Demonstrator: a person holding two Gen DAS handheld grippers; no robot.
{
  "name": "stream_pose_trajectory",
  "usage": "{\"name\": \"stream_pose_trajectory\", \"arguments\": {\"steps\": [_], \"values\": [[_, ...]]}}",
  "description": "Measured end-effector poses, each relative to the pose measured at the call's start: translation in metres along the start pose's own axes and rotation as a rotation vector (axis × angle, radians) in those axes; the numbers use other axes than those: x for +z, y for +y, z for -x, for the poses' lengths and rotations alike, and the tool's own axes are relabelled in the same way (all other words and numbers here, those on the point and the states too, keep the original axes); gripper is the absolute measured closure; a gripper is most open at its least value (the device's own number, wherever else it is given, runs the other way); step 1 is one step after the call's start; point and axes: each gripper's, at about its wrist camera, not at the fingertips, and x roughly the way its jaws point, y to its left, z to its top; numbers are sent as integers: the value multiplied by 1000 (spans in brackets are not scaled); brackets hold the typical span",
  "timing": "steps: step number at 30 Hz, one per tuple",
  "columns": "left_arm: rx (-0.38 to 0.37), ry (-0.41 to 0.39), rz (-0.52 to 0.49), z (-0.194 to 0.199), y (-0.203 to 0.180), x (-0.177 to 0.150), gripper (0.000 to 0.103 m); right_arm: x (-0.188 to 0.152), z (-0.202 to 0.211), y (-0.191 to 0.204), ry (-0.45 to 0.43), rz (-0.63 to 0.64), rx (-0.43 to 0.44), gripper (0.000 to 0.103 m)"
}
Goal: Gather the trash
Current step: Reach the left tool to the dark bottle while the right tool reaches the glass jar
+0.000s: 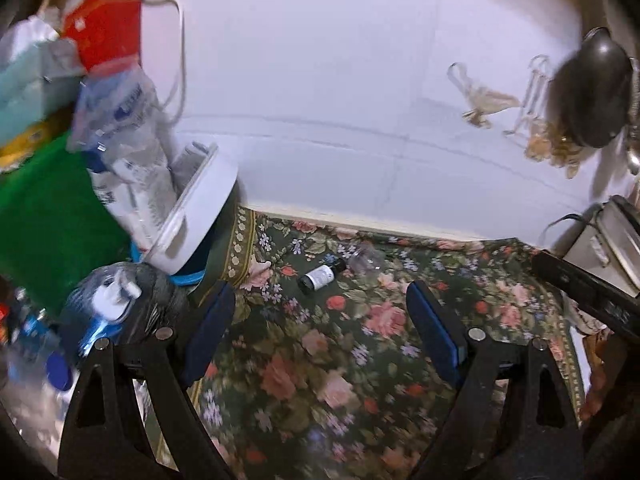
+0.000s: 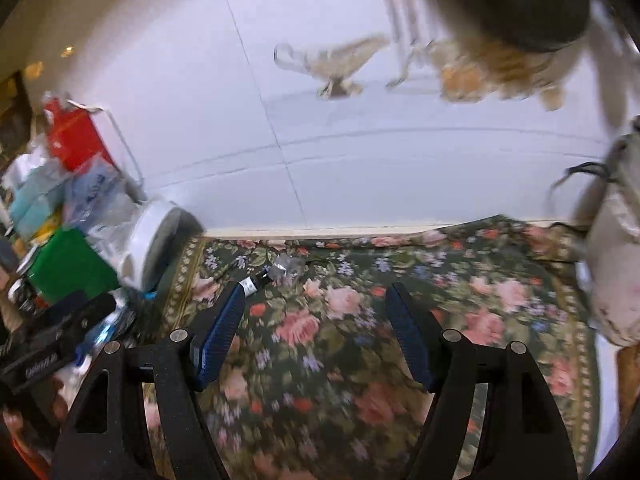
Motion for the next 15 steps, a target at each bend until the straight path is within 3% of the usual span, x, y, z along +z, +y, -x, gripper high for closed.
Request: {"name": "stream_pose_trajectory", "arguments": {"steps": [9,13,15], "values": [[-27,113,-42,-94,37,-11,16,15,-147,17,158,-113,8,34],[-51,158,-52,-127,43,-18,16,12,-191,15,226,-150,4,35],[-70,177,-46,-142,44,-18,17,10,-205,16,252,-154,4,41]]}}
